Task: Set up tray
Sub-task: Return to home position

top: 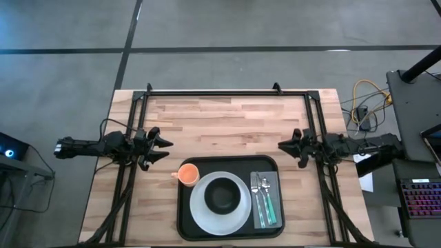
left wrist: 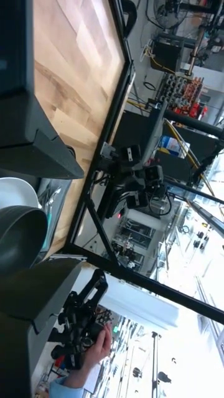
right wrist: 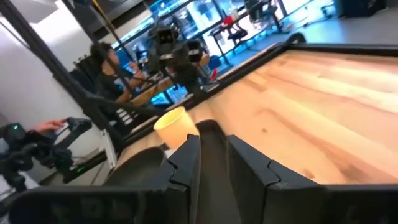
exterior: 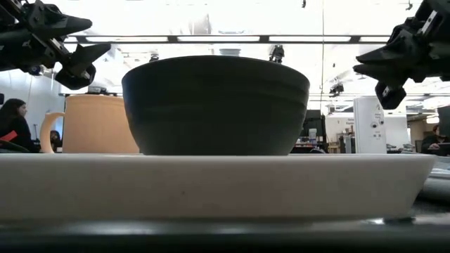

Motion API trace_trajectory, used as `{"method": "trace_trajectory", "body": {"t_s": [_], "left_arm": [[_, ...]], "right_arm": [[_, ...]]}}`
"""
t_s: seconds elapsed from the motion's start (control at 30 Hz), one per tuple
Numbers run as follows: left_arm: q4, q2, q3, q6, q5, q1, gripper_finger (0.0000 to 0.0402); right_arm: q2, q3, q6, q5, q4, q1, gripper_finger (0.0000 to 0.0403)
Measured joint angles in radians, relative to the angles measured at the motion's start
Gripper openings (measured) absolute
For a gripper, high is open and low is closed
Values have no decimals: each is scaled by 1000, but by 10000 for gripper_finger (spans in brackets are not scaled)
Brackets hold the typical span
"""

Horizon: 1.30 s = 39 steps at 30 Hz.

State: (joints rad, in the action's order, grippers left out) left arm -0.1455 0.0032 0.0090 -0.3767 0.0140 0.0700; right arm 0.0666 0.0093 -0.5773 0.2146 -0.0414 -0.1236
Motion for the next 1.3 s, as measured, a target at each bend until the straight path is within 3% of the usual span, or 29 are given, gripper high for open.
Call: {"method": "trace_trajectory", "body": {"t_s": [1.3], "left_arm": [[0,0,0,0,0,1,199]], "right_arm": [[7,0,1,-5,1,22,68]]}}
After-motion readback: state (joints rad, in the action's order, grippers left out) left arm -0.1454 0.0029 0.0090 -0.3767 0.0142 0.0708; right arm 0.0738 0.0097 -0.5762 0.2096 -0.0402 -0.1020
